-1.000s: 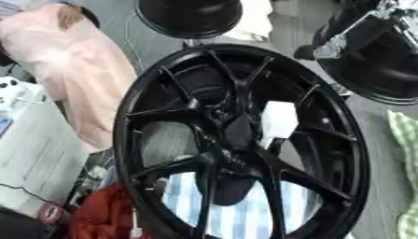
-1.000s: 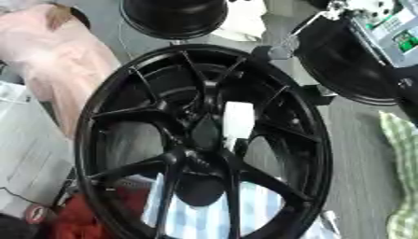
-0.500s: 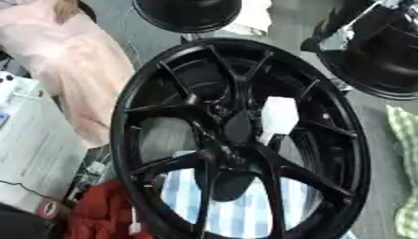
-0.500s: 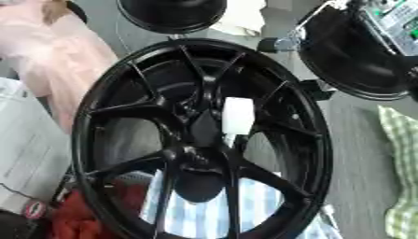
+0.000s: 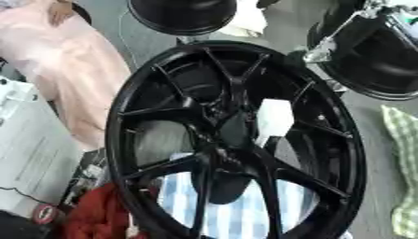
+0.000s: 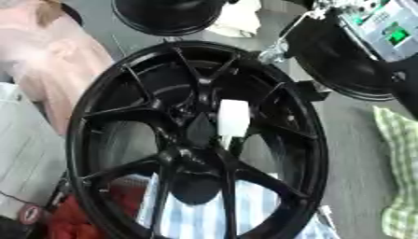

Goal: Pull the pin out of the wheel hub.

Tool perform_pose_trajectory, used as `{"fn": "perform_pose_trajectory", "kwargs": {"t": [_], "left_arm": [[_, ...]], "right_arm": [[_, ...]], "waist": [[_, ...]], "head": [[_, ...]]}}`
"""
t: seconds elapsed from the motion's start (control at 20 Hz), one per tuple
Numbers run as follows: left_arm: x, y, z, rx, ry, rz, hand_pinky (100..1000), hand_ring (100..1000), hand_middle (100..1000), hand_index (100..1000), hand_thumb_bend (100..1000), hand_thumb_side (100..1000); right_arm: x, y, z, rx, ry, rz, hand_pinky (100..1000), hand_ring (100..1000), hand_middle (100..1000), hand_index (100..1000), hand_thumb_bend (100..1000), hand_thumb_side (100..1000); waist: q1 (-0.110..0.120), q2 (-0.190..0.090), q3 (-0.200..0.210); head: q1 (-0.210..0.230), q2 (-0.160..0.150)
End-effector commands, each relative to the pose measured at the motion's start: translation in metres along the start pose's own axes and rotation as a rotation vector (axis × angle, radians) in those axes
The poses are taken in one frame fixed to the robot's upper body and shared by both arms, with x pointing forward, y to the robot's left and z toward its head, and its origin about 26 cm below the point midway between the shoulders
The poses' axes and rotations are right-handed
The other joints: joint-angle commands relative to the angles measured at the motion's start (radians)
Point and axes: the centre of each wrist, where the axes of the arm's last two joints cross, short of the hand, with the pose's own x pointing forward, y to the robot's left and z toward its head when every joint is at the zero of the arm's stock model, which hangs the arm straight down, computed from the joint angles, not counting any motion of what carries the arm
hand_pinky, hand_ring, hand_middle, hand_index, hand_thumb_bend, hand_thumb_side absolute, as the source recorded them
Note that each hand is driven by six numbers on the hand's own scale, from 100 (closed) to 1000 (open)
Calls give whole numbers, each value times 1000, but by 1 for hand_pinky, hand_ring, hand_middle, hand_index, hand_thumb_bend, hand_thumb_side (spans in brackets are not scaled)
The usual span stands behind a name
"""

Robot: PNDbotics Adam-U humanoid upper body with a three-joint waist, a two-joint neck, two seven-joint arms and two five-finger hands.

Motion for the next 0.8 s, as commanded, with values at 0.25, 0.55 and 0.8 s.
{"fn": "perform_pose_trajectory", "kwargs": {"t": [0.25, 0.55, 0.8], "left_arm": [[9, 3, -5, -24, -30, -16, 760, 698, 747, 817, 136, 822], [9, 1, -6, -27, -30, -8, 759, 698, 747, 816, 137, 822], [9, 0, -6, -32, -31, -2, 758, 698, 747, 817, 136, 821]], "right_arm": [[2, -6, 13, 329, -213, 226, 863, 921, 792, 838, 506, 100], [-9, 2, 28, 315, -168, 179, 864, 918, 790, 841, 529, 106], [-15, 5, 30, 299, -156, 155, 865, 917, 788, 841, 541, 118]], "waist": [[19, -18, -2], [22, -19, -5], [27, -17, -8]], "head": [[-73, 16], [-254, 81], [-298, 103]]}}
